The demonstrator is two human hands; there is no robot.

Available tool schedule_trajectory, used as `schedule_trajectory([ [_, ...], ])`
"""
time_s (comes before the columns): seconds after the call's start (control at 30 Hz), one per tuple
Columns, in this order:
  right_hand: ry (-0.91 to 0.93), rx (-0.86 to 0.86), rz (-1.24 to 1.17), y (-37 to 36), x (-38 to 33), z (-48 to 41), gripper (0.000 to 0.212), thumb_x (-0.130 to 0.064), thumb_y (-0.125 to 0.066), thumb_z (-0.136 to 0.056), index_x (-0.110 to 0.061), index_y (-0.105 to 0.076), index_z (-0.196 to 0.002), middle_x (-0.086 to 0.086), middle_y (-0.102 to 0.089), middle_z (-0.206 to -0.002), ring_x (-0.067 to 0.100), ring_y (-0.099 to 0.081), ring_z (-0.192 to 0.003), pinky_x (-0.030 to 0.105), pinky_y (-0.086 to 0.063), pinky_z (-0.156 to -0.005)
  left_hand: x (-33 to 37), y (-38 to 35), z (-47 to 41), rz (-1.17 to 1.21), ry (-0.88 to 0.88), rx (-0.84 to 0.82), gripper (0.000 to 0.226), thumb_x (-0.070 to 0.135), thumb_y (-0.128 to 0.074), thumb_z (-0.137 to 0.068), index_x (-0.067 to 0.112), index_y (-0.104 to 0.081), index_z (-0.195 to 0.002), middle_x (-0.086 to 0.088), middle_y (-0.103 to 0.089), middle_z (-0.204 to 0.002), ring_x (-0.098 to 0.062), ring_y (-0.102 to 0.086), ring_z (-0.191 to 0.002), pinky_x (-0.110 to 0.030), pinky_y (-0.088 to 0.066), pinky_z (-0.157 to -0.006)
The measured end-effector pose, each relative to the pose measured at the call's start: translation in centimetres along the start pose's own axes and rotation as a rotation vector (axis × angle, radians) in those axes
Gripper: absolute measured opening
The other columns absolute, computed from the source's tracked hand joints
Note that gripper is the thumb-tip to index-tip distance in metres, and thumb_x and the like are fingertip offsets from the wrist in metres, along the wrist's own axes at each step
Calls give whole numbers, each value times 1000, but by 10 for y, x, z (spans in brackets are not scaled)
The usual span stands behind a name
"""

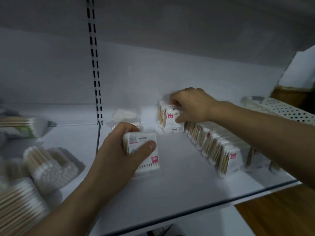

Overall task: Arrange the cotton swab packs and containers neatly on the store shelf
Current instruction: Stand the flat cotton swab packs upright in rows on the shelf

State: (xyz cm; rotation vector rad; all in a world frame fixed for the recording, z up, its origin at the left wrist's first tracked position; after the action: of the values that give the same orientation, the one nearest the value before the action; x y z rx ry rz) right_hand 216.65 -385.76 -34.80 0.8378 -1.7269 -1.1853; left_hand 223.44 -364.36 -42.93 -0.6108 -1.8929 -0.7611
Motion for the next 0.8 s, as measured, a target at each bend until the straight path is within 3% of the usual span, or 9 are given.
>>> schedule_trajectory([
  [0.1,-24,13,25,-2,0,-2,39,-35,-82,-72,-23,-52,-95,-8,-52,-82,20,-50,-80,34,-32,-70,1,0,1,12,-7,11,19,29,-78,-83,24,-62,-91,18,-73,-83,-5,-74,-72,-22,-59,-60],
  [0.27,-3,51,-20,20,-12,9,60,-49,-82,-76,-29,-54,-125,-6,-57,-110,18,-53,-104,41,-43,-88,16,6,4,121,-46,87,35,45,-73,-71,17,-61,-89,6,-75,-80,-11,-73,-67,-25,-59,-57],
  [0.37,52,224,-578,57,-42,32,36,-45,-76,-85,-25,-63,-113,-4,-67,-101,16,-63,-92,35,-53,-79,24,17,5,213,-57,179,46,52,-71,-66,13,-59,-89,0,-74,-78,-12,-71,-63,-23,-55,-51],
  [0.47,110,90,-1169,55,-81,59,45,-33,-87,-73,-15,-61,-106,12,-69,-91,27,-68,-77,40,-56,-70,30,26,8,278,-53,266,54,63,-66,-62,18,-59,-90,3,-71,-73,-9,-66,-60,-24,-53,-50],
  [0.6,19,178,-1308,34,-100,73,63,-24,-93,-64,-26,-56,-115,5,-62,-91,21,-63,-68,38,-58,-67,29,34,10,268,-50,343,50,73,-66,-78,26,-57,-90,18,-65,-68,3,-57,-54,-20,-47,-45],
  [0.7,-99,217,-1404,18,-105,83,55,-20,-90,-72,-25,-56,-115,8,-70,-91,30,-72,-78,52,-61,-77,30,37,11,205,-70,369,43,69,-65,-82,28,-54,-93,23,-65,-72,4,-57,-56,-19,-48,-46],
  [0.8,-174,213,-1486,8,-108,91,43,-16,-86,-77,-18,-58,-110,9,-76,-82,32,-74,-80,57,-58,-83,33,34,14,227,-68,348,43,64,-64,-80,25,-54,-95,22,-65,-69,3,-58,-54,-18,-47,-44],
])
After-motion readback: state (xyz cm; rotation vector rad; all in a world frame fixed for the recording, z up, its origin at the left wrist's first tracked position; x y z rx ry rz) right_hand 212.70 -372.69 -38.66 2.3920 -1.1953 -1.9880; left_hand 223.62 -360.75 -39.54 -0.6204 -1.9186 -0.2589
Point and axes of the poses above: each hand's wrist, its own z-axis away from the middle knuckle, its own y-axis out of the back of the hand, x = y × z, the point moved 8 cm from there along -z, towards the middle knuckle
